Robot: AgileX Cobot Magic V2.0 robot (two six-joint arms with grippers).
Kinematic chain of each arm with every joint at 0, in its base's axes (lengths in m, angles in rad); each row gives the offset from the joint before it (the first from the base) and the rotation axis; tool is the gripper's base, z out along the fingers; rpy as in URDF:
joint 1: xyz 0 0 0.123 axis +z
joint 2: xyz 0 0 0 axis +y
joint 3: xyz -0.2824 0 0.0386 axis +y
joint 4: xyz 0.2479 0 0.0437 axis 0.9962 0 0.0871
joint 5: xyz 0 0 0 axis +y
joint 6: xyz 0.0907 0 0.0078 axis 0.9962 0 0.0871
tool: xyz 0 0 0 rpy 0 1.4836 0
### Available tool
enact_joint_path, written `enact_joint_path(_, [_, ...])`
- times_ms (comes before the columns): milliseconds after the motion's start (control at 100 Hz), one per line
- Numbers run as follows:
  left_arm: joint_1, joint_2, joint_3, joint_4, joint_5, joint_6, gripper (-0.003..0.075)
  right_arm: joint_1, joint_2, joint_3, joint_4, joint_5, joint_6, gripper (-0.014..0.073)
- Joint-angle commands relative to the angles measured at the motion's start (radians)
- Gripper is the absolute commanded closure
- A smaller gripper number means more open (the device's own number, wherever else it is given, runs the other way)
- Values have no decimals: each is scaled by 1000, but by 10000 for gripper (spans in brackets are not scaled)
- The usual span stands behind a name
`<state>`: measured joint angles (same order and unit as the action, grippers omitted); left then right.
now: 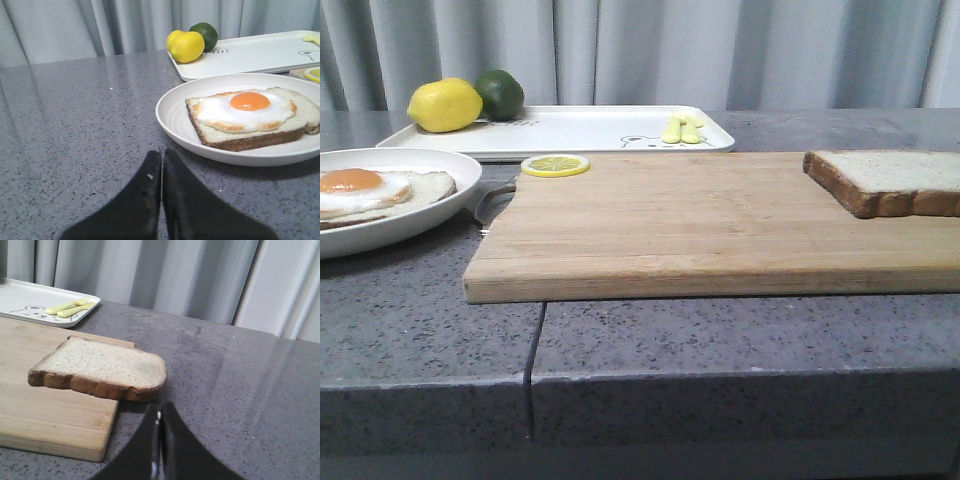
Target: Place bread and move sandwich to tray
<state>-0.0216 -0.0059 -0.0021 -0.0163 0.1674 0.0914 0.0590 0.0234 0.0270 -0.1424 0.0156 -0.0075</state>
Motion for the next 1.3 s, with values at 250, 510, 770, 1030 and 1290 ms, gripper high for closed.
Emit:
enact_joint_path(250, [3,-29,16,-13,-138,-6,740,-5,10,2,-18,-94,-14,661])
enact_joint_path(510, [3,-29,-42,-145,-177,-6,740,-5,11,-31,68,-76,82,661])
enact_joint_path(770, [3,91,-300,-200,24,-6,740,-5,17,-249,130,124,96,661])
enact_joint_path(1030, [3,395,-590,-322,275,-6,740,-5,139,-512,130,421,96,661])
enact_joint_path(1290, [3,597,-735,-369,400,-6,740,-5,330,-683,131,626,96,661])
